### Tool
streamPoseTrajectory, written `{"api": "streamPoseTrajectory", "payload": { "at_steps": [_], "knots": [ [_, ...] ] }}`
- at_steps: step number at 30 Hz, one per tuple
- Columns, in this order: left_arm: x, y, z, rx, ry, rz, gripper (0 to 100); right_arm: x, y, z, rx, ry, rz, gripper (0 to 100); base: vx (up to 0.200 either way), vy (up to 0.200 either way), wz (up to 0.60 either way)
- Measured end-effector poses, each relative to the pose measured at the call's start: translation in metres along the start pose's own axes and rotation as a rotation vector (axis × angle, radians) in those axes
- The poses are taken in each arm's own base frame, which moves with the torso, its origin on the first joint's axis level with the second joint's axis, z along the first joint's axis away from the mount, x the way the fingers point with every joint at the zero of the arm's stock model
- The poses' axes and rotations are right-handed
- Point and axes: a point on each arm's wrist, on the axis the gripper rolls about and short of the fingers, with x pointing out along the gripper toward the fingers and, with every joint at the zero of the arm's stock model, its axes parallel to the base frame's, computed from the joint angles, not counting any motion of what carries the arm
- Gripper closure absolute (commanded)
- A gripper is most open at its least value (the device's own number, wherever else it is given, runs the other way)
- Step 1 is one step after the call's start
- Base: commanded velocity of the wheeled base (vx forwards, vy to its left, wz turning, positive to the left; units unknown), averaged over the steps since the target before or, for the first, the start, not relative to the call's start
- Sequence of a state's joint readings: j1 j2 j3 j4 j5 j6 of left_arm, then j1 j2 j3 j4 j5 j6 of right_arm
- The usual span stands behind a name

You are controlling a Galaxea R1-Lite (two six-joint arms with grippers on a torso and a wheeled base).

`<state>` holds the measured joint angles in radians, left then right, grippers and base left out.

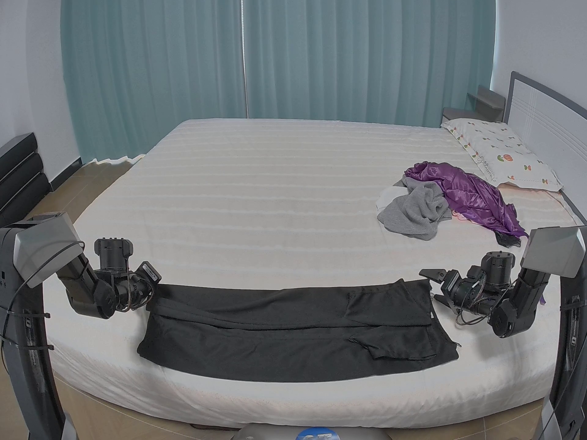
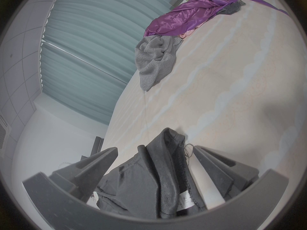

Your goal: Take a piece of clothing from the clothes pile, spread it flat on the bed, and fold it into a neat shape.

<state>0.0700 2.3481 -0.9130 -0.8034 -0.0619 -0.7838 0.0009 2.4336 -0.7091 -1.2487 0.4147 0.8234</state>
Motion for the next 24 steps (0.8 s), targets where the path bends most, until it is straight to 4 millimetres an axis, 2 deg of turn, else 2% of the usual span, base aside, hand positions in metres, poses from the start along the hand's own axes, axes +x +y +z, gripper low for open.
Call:
{"api": "streamPoseTrajectory", "payload": {
  "at_steps": [14,15,24],
  "knots": [
    [0.0086,0.0056,-0.0024,-0.005,0.007,0.014,100,0.0056,0.0009,-0.0024,-0.004,-0.002,-0.002,0,0.000,0.000,0.00],
    [0.0088,0.0057,-0.0026,-0.004,0.008,0.014,0,0.0056,0.0009,-0.0025,-0.003,-0.002,-0.002,0,0.000,0.000,0.00],
    [0.0073,0.0072,-0.0047,-0.019,0.017,0.016,0,0.0028,0.0023,-0.0012,0.001,-0.007,0.001,0,0.000,0.000,0.00]
  ]
}}
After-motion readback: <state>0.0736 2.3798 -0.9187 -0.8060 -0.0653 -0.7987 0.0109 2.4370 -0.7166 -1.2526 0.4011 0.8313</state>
